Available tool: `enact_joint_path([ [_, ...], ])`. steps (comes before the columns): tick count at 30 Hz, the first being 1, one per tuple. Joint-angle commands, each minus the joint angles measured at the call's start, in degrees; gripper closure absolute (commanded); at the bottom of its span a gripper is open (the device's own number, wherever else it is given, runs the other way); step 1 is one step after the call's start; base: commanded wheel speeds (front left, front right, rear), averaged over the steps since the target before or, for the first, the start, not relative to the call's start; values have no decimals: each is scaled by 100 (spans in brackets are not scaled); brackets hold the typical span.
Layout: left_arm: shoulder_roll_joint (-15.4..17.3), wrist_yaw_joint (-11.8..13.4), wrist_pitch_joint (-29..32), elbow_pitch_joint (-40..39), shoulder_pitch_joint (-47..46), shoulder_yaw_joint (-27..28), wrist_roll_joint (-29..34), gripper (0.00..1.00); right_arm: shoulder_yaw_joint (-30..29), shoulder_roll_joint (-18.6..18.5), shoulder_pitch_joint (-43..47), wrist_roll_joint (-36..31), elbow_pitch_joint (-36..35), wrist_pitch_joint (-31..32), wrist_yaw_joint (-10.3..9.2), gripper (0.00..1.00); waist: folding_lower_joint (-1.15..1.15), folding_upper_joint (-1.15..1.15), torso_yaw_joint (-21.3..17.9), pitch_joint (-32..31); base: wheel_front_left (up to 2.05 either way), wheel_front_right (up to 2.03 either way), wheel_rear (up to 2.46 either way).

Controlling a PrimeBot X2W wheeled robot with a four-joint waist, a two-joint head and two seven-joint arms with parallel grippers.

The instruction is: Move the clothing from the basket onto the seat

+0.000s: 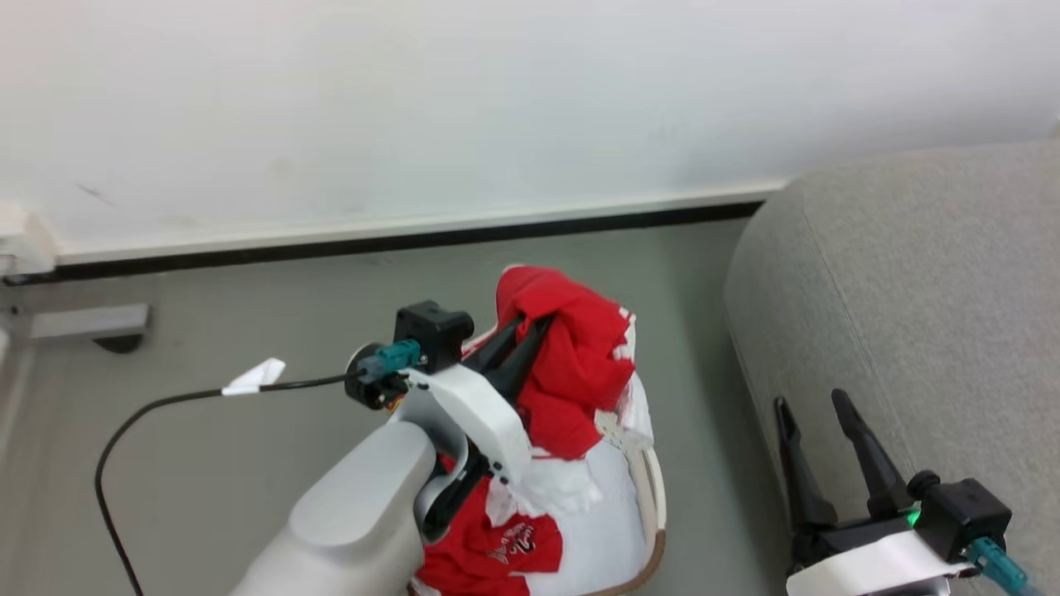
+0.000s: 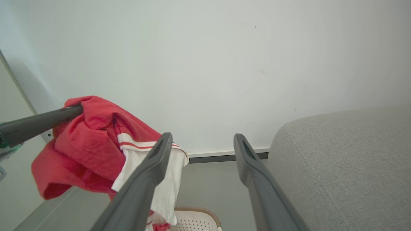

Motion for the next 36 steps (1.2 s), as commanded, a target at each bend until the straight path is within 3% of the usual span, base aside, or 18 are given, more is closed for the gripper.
enact_joint_path([
  [1, 20, 7, -4, -137, 32, 85, -16, 100, 1, -18, 109, -36, 31, 5, -12, 0, 1, 0, 184, -210, 0, 0, 0],
  [14, 139, 91, -6, -1189, 83, 565, -4, 100, 114, -104, 393, 73, -47, 5, -12, 0, 1, 0, 453, -590, 0, 0, 0],
  [25, 172, 225, 36, -1608, 310, 573, -123, 100, 347, -208, 372, 131, -88, 5, -12, 0, 1, 0, 566, -649, 0, 0, 0],
  [36, 112, 235, 82, -1672, 342, 520, -222, 100, 1388, -612, -30, -149, 142, 5, -12, 0, 1, 0, 755, -603, 0, 0, 0],
])
